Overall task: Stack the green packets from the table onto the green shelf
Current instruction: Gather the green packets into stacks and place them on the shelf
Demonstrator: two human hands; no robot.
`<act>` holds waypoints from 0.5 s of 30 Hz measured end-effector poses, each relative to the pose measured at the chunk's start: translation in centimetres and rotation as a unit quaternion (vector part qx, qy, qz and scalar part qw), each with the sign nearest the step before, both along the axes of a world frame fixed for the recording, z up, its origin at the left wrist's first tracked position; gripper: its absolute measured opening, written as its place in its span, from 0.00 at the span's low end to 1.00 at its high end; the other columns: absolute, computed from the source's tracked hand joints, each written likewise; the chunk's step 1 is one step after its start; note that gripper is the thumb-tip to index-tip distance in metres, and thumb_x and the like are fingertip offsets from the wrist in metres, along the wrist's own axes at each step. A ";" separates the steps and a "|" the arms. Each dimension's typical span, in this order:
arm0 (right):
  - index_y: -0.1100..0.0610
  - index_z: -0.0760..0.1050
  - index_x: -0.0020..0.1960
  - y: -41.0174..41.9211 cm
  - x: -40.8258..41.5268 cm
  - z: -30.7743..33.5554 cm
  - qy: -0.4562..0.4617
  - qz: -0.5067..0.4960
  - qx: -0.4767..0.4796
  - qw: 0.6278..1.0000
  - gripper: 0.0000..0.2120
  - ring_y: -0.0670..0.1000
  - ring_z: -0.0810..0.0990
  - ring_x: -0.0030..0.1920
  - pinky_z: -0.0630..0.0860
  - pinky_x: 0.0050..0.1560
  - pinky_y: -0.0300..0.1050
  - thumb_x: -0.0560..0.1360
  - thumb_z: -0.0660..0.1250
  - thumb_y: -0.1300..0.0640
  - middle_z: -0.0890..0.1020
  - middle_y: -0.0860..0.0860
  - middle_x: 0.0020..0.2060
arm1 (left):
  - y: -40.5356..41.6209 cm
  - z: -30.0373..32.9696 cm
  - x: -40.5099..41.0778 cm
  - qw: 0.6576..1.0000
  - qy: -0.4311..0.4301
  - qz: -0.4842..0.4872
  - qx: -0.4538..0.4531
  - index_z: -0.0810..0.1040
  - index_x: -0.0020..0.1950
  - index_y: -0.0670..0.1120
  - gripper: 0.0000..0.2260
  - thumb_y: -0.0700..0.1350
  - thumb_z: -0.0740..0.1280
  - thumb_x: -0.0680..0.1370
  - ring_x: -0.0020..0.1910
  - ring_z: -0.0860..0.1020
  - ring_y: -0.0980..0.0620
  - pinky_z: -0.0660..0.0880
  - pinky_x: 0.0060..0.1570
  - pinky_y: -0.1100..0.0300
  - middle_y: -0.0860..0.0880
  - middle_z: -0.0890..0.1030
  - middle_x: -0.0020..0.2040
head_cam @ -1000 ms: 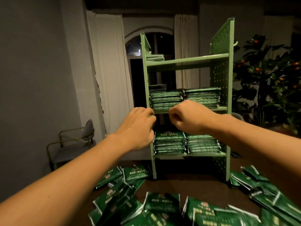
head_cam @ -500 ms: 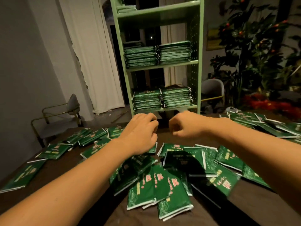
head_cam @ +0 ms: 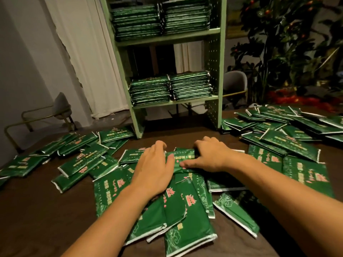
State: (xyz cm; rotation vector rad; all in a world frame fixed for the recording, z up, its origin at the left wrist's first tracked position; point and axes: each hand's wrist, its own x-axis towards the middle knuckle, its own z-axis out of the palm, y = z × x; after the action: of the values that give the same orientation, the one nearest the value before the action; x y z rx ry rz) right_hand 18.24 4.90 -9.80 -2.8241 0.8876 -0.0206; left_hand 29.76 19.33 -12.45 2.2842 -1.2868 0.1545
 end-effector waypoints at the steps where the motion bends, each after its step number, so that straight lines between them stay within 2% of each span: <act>1: 0.56 0.70 0.69 0.0 0.3 -0.3 -0.018 -0.005 0.001 1.000 0.43 0.60 0.70 0.66 0.69 0.66 0.55 0.69 0.63 0.24 0.73 0.57 0.63 | 0.0 0.0 0.1 1.000 0.006 0.000 0.007 0.66 0.67 0.48 0.14 0.52 0.56 0.85 0.64 0.70 0.48 0.67 0.60 0.54 0.47 0.74 0.65; 3: 0.55 0.70 0.68 0.3 0.6 -0.7 -0.066 -0.001 -0.006 0.998 0.39 0.58 0.71 0.64 0.69 0.64 0.54 0.70 0.65 0.27 0.74 0.54 0.61 | 0.0 -0.1 0.1 1.000 0.018 -0.001 0.004 0.64 0.69 0.49 0.14 0.52 0.56 0.85 0.65 0.70 0.48 0.68 0.62 0.53 0.48 0.73 0.67; 6: 0.51 0.67 0.68 0.9 0.6 -1.2 -0.149 0.040 -0.094 0.984 0.30 0.55 0.72 0.61 0.67 0.61 0.53 0.75 0.65 0.34 0.73 0.50 0.58 | 0.0 -0.1 0.1 0.998 0.043 0.005 -0.042 0.61 0.70 0.49 0.16 0.52 0.58 0.84 0.62 0.73 0.48 0.72 0.61 0.50 0.48 0.73 0.66; 10: 0.50 0.73 0.59 1.0 0.8 -1.9 -0.353 0.125 -0.108 0.921 0.13 0.49 0.75 0.52 0.68 0.66 0.56 0.76 0.70 0.51 0.75 0.44 0.50 | 0.4 -0.2 1.2 0.986 0.114 0.041 -0.111 0.57 0.72 0.52 0.24 0.57 0.63 0.81 0.56 0.78 0.45 0.75 0.59 0.44 0.49 0.76 0.62; 13: 0.51 0.76 0.55 0.8 0.7 -1.5 -0.446 0.150 -0.090 0.878 0.11 0.47 0.77 0.52 0.69 0.66 0.59 0.75 0.71 0.57 0.78 0.44 0.48 | 0.9 0.1 1.6 0.981 0.144 0.041 -0.120 0.56 0.75 0.53 0.30 0.62 0.65 0.79 0.61 0.77 0.45 0.74 0.63 0.43 0.51 0.72 0.71; 15: 0.53 0.77 0.54 1.0 0.5 -0.9 -0.481 0.168 -0.085 0.856 0.09 0.49 0.78 0.51 0.71 0.62 0.58 0.74 0.71 0.58 0.79 0.45 0.47 | 1.3 0.4 1.5 0.977 0.157 0.033 -0.139 0.56 0.75 0.55 0.32 0.63 0.66 0.78 0.62 0.77 0.44 0.72 0.64 0.43 0.54 0.70 0.72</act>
State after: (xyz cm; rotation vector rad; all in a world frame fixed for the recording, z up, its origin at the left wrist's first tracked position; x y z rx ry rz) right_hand 18.74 5.92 -10.67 -2.5053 0.1511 -1.3651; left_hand 31.29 20.66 -12.03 2.0158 -0.9633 -0.0067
